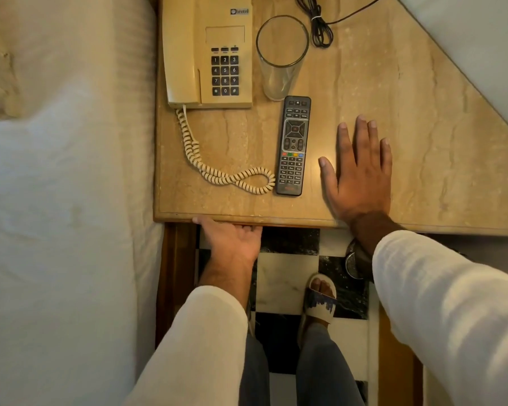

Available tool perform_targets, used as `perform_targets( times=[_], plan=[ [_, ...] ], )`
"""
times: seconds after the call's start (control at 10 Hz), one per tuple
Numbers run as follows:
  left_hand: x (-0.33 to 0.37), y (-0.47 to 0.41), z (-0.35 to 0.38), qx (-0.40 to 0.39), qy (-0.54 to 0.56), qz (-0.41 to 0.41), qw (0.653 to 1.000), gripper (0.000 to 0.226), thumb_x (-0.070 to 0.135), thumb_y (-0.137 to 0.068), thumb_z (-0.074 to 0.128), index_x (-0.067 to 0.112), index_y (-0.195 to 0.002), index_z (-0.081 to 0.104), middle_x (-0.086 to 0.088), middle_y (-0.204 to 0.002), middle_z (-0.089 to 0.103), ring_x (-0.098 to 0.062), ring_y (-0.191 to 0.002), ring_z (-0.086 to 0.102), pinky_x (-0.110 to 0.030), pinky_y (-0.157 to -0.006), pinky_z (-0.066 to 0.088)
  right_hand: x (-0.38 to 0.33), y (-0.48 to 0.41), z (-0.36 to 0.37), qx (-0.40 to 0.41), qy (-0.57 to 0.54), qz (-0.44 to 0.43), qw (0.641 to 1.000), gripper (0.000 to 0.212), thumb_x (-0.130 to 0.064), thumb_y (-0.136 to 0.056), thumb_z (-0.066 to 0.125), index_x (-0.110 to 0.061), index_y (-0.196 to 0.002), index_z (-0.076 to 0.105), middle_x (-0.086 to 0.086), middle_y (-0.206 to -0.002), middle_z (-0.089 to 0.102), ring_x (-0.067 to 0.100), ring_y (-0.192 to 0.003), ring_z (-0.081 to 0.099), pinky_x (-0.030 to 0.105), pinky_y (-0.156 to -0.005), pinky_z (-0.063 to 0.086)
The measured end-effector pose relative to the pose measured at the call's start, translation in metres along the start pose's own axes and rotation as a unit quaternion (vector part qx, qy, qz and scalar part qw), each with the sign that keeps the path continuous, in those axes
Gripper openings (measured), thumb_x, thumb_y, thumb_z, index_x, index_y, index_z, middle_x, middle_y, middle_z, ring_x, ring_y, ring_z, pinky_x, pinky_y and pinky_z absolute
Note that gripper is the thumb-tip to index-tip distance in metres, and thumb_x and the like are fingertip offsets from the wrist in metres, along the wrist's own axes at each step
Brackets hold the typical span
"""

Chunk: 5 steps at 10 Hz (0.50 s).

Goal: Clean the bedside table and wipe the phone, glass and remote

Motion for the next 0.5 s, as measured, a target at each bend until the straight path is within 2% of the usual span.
perform_targets(
  times=[0.1,0.2,0.3,0.4,0.5],
  plan=[
    [-0.001,0.008,-0.008,-0.035,-0.024,-0.005,0.999,0.101,0.082,-0.097,0.031,0.01,-0.168,0.017,-0.022,-0.171,0.027,-0.04,-0.159,0.025,-0.056,-0.132,0.016,0.001,0.002,-0.001,-0.003,-0.007,-0.002,1.0,0.071,-0.055,-0.109,0.03,-0.017,-0.169,0.021,0.014,-0.177,0.014,0.033,-0.165,0.011,0.054,-0.132,0.011],
    [0.014,0.027,-0.005,0.002,-0.086,0.033,0.996,0.102,0.078,-0.098,0.038,0.009,-0.169,0.011,-0.021,-0.174,0.019,-0.039,-0.161,0.02,-0.051,-0.133,0.017,-0.002,-0.001,-0.002,-0.032,-0.01,0.003,0.999,0.071,-0.054,-0.11,0.03,-0.019,-0.17,0.017,0.012,-0.179,0.008,0.031,-0.166,0.006,0.052,-0.133,0.007],
    [0.034,0.076,0.029,-0.034,-0.213,0.131,0.968,0.092,0.074,-0.097,0.049,0.022,-0.168,0.021,-0.011,-0.173,0.025,-0.027,-0.159,0.027,-0.047,-0.128,0.026,-0.003,0.0,-0.012,-0.112,-0.04,0.008,0.993,0.072,-0.052,-0.111,0.035,-0.022,-0.171,0.01,0.008,-0.179,-0.002,0.027,-0.166,-0.003,0.048,-0.133,0.001],
    [0.056,0.157,0.093,-0.168,-0.41,0.273,0.854,0.087,0.081,-0.092,0.042,0.035,-0.164,0.029,0.005,-0.172,0.03,-0.004,-0.144,0.033,-0.038,-0.122,0.029,-0.005,-0.01,-0.043,-0.274,-0.06,-0.021,0.96,0.074,-0.054,-0.109,0.04,-0.022,-0.17,0.013,0.008,-0.18,0.0,0.027,-0.166,0.003,0.04,-0.132,0.007],
    [0.085,0.252,0.133,-0.204,-0.581,0.43,0.66,0.093,0.08,-0.094,0.036,0.031,-0.169,0.011,0.011,-0.177,0.007,0.001,-0.155,0.012,-0.029,-0.125,0.01,-0.028,-0.008,-0.113,-0.347,-0.028,-0.069,0.935,0.078,-0.059,-0.108,0.039,-0.02,-0.171,0.012,0.009,-0.179,0.003,0.027,-0.166,0.007,0.038,-0.132,0.012]
  ],
)
Point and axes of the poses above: each hand's wrist, its own y-axis away from the middle knuckle, its own z-axis out of the palm, x = y × z, the point moved 10 cm from there along -y, towards the middle knuckle
